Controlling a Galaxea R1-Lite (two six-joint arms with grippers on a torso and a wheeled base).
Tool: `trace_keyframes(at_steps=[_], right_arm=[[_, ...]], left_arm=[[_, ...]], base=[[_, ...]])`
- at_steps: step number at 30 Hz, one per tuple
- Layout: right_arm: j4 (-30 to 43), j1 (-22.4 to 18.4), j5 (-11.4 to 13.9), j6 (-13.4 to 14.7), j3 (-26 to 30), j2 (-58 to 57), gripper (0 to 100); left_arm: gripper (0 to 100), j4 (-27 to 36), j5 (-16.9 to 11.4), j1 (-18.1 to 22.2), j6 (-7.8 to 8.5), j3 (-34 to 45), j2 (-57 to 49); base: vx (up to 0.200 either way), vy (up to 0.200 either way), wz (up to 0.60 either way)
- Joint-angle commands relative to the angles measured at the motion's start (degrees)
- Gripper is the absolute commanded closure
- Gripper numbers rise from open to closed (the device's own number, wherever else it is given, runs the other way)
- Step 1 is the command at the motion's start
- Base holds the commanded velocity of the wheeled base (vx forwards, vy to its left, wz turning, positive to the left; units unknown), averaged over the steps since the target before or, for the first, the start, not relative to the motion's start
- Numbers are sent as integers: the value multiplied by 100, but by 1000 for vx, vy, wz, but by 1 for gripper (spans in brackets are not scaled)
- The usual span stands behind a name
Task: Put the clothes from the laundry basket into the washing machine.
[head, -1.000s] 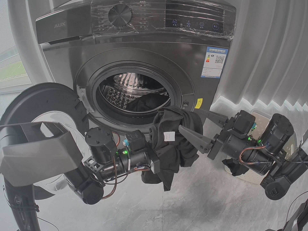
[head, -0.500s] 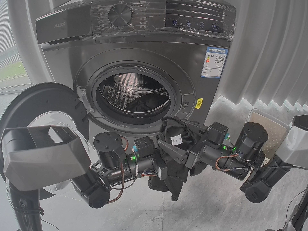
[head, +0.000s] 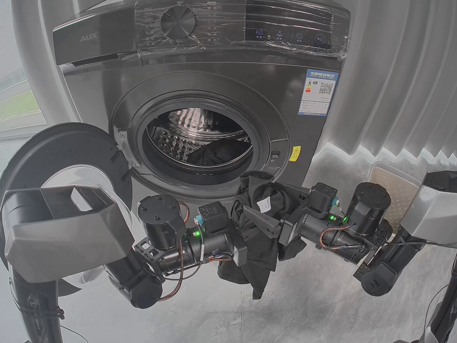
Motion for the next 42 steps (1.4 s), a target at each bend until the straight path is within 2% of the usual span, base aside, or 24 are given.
trace_keyframes(at_steps=[1,5,15,20,21,23,26,31,32,33,36,37,38,39,41,42], right_arm=[[5,-122,-18,4,18,19,0],[5,-122,-158,12,18,19,0],[5,89,-158,74,71,-386,0],[14,159,52,91,484,-807,0],[5,185,246,91,642,-904,0],[5,185,378,100,756,-974,0],[-12,106,395,109,827,-1010,0],[-4,-342,334,91,686,-1133,0],[-4,-571,316,91,633,-1212,0],[-4,-702,316,100,616,-1256,0],[-4,-1045,316,100,616,-1405,0],[-4,-1045,316,100,616,-1405,0],[-4,-1195,316,100,624,-1475,0],[-4,-1238,316,100,633,-1484,0],[-4,-1335,307,100,633,-1484,0],[-4,-1397,316,100,633,-1475,0]], left_arm=[[100,-18,4,-11,-3,3,-63],[100,-18,4,-19,-3,3,-89],[100,-18,65,77,-30,-32,-36],[100,-18,197,332,-56,-103,78],[100,-18,197,394,-56,-111,104],[100,-18,197,446,-65,-164,139],[100,-18,206,482,-65,-313,219],[100,-18,206,701,-65,-349,183],[100,-18,241,772,-74,-322,148],[100,-18,320,807,-74,-322,139],[100,-18,786,824,-153,-270,95],[100,-18,786,824,-153,-270,95],[100,-27,979,833,-320,-190,78],[100,-36,997,833,-399,-155,43],[100,-36,1014,868,-531,-111,-19],[100,-36,1041,895,-504,-94,-63]], base=[[0,0,0],[0,0,0],[0,0,0],[0,0,0],[0,0,0],[0,0,0],[0,0,0],[0,0,0],[0,0,0],[0,0,0],[0,0,0],[0,0,0],[0,0,0],[0,0,0],[0,0,0],[0,0,0]])
